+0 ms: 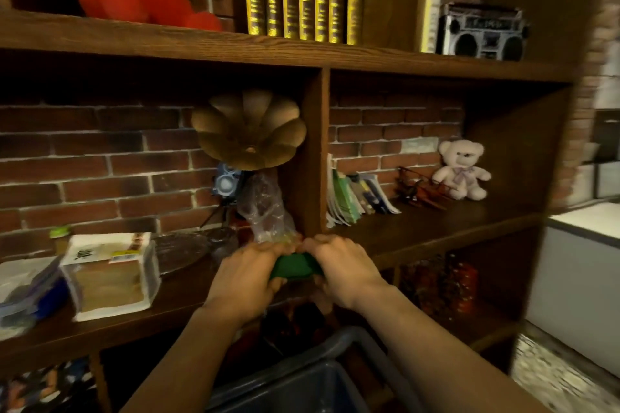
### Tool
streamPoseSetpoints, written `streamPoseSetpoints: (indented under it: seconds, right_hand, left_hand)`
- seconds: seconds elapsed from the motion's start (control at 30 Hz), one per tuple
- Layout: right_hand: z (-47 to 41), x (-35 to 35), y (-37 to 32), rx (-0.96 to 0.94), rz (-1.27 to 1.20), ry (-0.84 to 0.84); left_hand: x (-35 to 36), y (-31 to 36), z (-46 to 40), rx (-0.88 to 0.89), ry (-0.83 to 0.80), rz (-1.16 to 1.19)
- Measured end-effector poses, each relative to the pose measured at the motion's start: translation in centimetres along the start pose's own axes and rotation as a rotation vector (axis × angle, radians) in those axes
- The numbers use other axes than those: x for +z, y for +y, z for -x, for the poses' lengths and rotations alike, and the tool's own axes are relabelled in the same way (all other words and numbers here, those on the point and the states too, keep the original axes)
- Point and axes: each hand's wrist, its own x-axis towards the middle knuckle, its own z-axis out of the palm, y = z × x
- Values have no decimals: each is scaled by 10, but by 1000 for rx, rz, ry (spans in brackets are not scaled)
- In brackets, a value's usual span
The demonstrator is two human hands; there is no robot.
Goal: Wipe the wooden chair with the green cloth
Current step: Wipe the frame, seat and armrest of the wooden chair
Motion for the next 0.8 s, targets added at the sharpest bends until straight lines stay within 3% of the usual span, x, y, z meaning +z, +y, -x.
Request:
streamPoseSetpoints:
  seconds: [0.33, 0.8]
  right_hand:
    - [131, -46, 126, 314, 128, -11]
    - [389, -147, 258, 722, 276, 59]
  left_hand:
    - [58, 172, -56, 287, -44, 174]
    - [89, 481, -59, 692, -36, 358]
